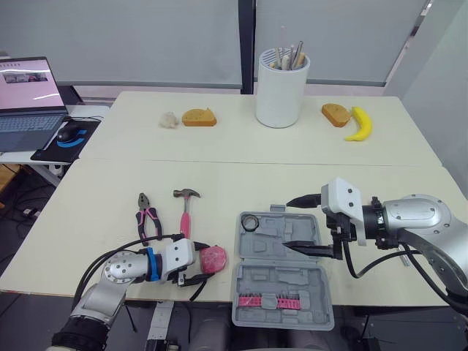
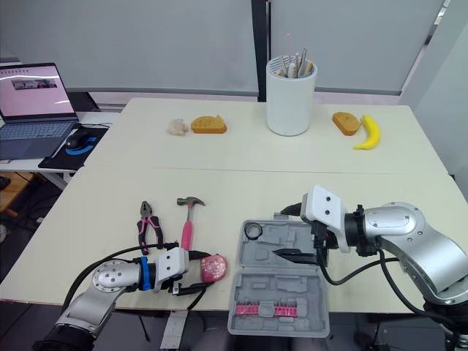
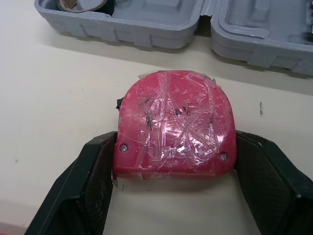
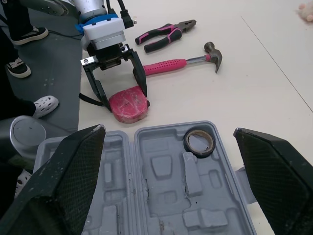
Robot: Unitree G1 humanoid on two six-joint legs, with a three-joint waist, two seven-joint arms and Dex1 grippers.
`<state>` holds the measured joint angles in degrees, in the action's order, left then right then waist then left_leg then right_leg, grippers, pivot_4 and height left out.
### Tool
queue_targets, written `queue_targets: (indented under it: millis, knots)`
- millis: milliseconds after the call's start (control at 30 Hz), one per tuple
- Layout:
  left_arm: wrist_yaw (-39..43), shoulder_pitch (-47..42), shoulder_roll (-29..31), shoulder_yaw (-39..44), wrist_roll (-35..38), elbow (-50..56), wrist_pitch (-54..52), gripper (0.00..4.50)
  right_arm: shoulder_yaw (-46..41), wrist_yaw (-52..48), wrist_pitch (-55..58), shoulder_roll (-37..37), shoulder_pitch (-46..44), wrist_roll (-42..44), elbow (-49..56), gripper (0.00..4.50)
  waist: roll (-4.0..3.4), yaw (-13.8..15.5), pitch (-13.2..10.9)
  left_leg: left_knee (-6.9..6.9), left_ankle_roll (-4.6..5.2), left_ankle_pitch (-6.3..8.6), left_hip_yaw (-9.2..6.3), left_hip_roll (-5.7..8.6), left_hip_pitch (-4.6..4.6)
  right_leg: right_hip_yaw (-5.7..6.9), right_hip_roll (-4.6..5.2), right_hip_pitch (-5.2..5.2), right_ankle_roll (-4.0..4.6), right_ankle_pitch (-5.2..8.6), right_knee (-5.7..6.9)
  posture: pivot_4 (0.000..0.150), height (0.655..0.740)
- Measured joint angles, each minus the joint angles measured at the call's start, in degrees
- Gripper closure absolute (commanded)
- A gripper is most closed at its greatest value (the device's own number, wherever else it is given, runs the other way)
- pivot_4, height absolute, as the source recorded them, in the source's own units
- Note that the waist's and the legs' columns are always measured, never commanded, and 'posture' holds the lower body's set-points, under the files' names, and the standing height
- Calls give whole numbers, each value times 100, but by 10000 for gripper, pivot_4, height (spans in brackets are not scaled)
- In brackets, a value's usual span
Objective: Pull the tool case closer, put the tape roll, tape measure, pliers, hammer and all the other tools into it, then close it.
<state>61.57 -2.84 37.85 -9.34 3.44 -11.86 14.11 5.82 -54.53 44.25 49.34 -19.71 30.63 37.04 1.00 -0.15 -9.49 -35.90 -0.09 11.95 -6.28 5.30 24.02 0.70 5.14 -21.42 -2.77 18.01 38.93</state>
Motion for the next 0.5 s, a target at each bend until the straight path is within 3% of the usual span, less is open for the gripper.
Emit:
queue_targets:
  millis: [167, 300, 500]
  knots:
    - [109, 14, 6, 0, 138, 136, -92, 12958, -2, -7, -2, 8, 6, -4, 0, 0, 0, -1, 0, -1, 0, 0, -1, 0, 1, 1, 0, 0, 0, 0, 0, 1500, 7400]
    - [357, -78, 423, 145, 455, 845, -390, 12958, -107, -30, 27, 119, 51, 36, -96, 0, 1, -1, -1, -1, 0, 0, -2, -1, 1, 2, -1, 0, 0, 0, 0, 1500, 7400]
    - [689, -404, 830, 409, 929, 1917, -606, 12958, -892, 165, 789, 62, 72, 864, -437, 0, -1, 2, -2, -1, 0, 0, 0, 1, 3, -1, 1, 6, 0, 0, -2, 1500, 7400]
